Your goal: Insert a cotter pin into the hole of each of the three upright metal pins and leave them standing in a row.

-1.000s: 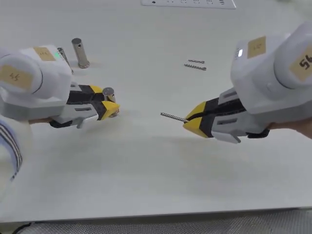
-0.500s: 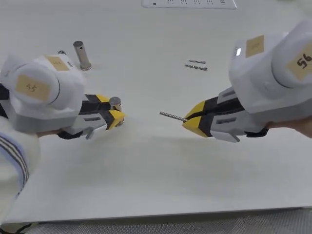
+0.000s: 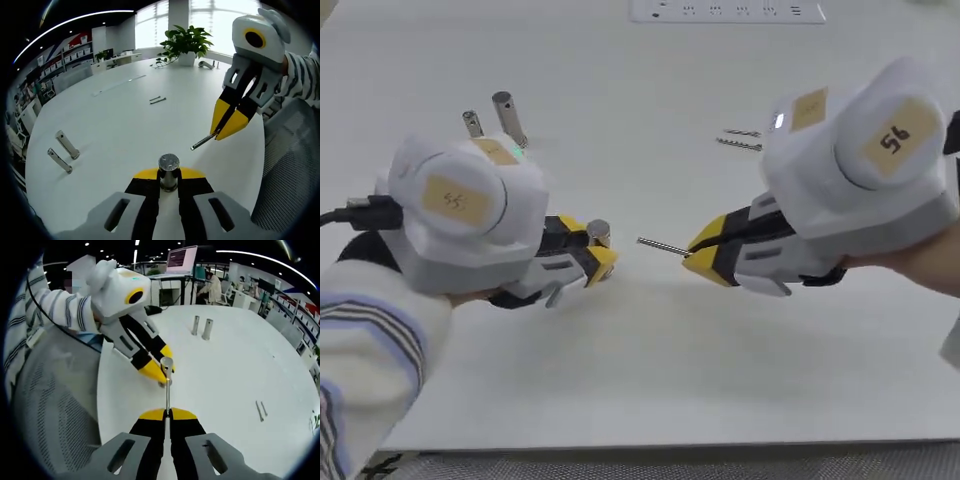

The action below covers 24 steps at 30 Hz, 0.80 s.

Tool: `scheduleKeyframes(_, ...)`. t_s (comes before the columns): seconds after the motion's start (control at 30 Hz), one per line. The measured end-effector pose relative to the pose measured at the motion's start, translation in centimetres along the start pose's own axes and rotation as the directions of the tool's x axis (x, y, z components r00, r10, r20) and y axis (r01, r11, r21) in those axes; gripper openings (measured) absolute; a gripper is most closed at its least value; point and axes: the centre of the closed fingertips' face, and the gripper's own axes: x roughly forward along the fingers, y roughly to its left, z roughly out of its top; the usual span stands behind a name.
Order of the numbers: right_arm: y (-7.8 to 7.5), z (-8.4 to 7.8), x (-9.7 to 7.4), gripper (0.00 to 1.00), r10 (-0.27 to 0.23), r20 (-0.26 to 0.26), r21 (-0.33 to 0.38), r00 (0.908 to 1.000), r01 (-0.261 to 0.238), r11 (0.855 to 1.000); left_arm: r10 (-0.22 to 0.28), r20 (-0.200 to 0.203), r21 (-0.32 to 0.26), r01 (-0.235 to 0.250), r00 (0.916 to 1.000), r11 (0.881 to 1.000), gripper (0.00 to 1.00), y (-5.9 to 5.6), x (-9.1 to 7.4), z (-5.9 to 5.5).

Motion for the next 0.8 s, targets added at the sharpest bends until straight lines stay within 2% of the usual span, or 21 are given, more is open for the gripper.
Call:
scheduleKeyframes(0.17,0.10,0.19,0.58,0.03,0.015,-0.001,-0.008,0.9999,-0.015,1.000,-0.010,0.006,-0.002,0.010,0.9999,1.000,0.11,-0.51,0.15,0.14)
scheduleKeyframes(0.8,-0.11,0.56,0.72,0.03,0.017,-0.003,-0.034,0.9998,-0.017,0.999,-0.005,0.019,-0.012,0.005,0.9998,1.000,0.11,-0.35,0.35,0.37)
